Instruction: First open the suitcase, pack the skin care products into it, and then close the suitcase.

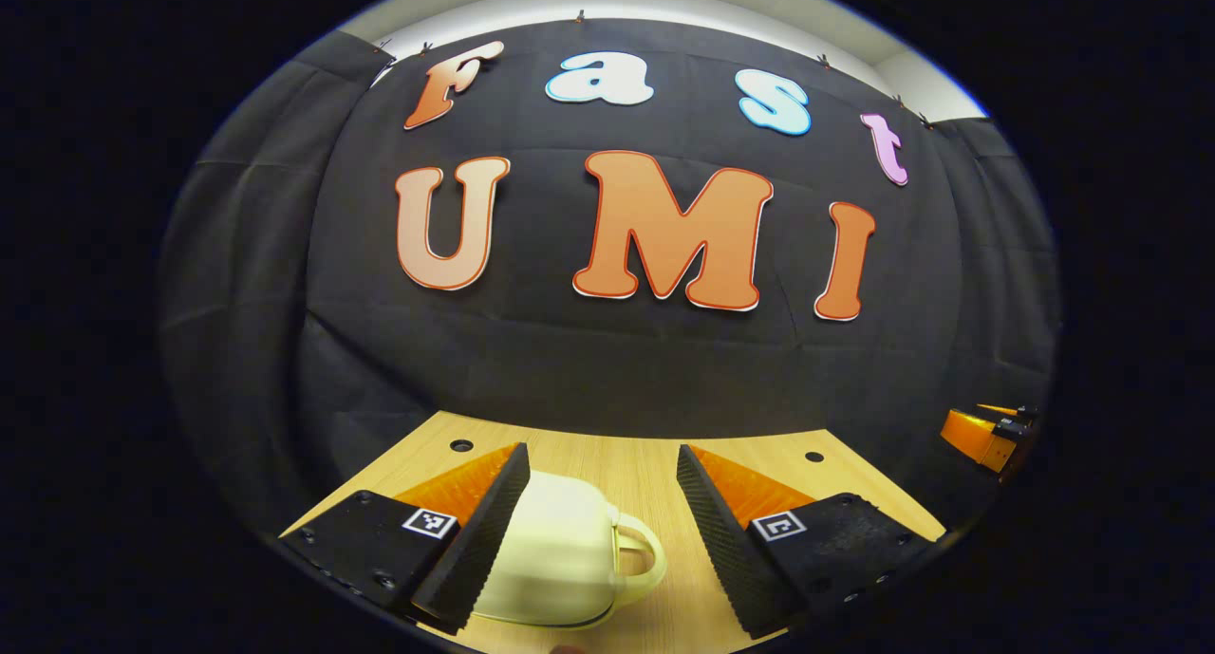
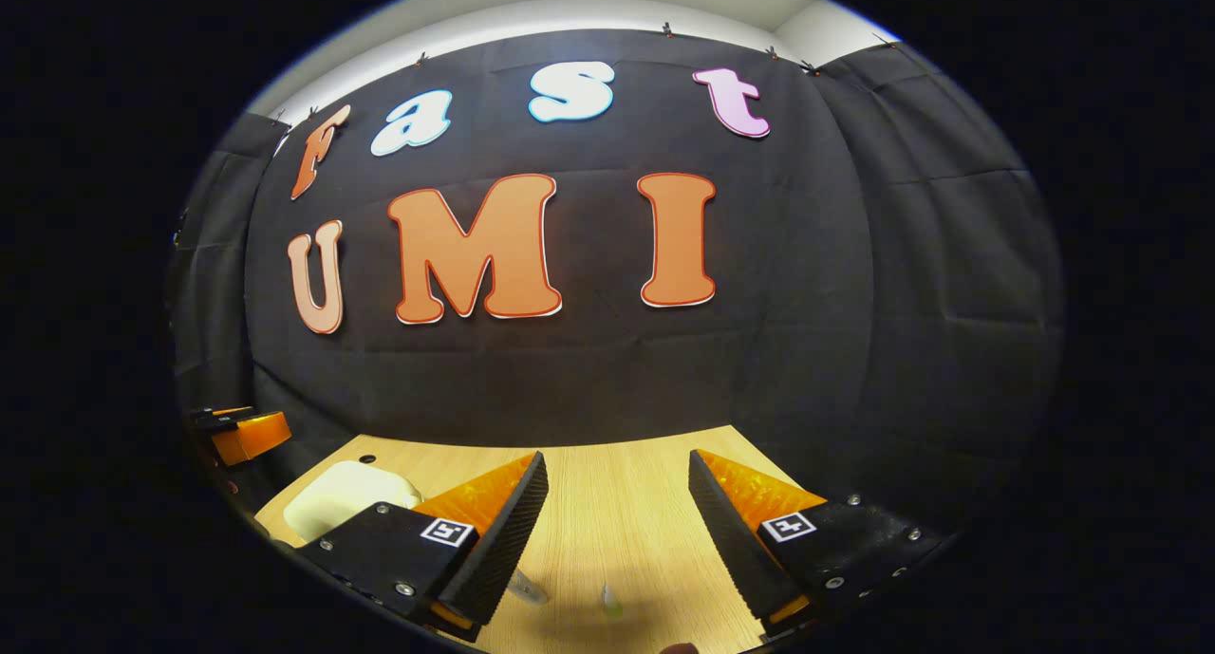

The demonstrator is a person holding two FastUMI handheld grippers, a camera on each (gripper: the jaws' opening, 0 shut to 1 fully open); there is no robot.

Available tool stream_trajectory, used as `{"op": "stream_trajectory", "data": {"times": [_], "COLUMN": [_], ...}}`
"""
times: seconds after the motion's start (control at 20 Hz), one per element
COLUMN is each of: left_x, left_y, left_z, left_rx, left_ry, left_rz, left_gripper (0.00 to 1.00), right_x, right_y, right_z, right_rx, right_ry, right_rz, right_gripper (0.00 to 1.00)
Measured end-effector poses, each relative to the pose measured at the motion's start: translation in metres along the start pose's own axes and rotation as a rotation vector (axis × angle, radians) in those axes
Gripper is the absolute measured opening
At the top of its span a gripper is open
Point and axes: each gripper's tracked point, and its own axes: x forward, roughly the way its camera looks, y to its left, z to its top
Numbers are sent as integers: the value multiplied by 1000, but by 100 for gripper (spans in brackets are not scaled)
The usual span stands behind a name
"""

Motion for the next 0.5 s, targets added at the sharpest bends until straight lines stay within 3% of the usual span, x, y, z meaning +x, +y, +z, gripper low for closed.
{"op": "stream_trajectory", "data": {"times": [0.15, 0.3, 0.5], "left_x": [7, 13, 16], "left_y": [-2, -11, -39], "left_z": [-13, -39, -99], "left_rx": [129, 335, 639], "left_ry": [17, 49, 154], "left_rz": [21, 45, -13], "left_gripper": [97, 97, 98], "right_x": [1, 3, 5], "right_y": [-7, -19, -45], "right_z": [-8, -16, -28], "right_rx": [-10, -14, -9], "right_ry": [26, 47, 86], "right_rz": [-8, -20, -51], "right_gripper": [95, 95, 95]}}
